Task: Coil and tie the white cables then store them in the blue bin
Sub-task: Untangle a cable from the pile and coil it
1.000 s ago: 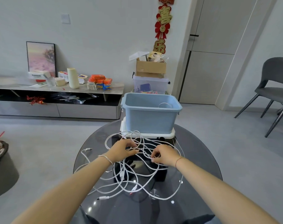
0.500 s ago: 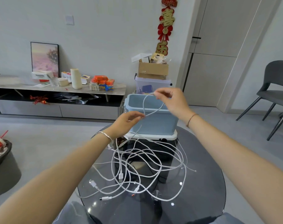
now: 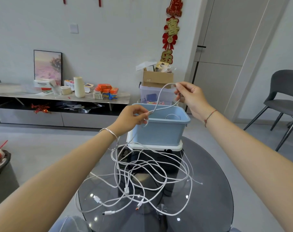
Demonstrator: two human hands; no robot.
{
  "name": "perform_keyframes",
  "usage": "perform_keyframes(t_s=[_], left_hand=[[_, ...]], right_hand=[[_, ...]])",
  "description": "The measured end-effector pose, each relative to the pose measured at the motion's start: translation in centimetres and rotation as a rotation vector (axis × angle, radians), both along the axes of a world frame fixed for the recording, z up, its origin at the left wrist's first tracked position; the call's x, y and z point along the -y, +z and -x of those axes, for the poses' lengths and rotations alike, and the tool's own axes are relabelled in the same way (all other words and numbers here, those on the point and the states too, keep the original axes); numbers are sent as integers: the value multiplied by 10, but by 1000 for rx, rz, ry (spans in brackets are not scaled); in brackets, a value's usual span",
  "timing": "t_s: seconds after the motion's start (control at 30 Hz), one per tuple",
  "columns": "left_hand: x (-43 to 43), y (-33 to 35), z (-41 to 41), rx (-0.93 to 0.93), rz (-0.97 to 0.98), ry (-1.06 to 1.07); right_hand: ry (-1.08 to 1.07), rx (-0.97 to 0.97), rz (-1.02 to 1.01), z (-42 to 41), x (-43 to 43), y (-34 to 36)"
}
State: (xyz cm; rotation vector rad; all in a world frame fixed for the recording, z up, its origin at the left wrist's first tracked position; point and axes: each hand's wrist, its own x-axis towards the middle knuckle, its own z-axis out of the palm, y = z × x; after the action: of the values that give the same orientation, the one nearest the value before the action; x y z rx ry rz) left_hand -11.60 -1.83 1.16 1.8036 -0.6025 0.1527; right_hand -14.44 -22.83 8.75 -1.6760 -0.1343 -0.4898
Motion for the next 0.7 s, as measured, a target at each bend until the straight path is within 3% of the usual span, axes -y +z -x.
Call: perform_keyframes(t_s=[0.13,0.3,0.4,0.53,0.7], left_hand=[[0,-4,-2,-25,-28,25],[6,-13,1,-94,-29,20],[10,-9,3,-148,64,46],[14,0,5,-200,206,83],[20,18,7,-348,425,-31]], right_hand=[[21,-75,69,3,12,-11],[-85,-153,350,3,21,-22],[-171,-45,536,7,19,-25],[-220,170,518,15,-3,-26],[24,-145,604,8,-28,-33]])
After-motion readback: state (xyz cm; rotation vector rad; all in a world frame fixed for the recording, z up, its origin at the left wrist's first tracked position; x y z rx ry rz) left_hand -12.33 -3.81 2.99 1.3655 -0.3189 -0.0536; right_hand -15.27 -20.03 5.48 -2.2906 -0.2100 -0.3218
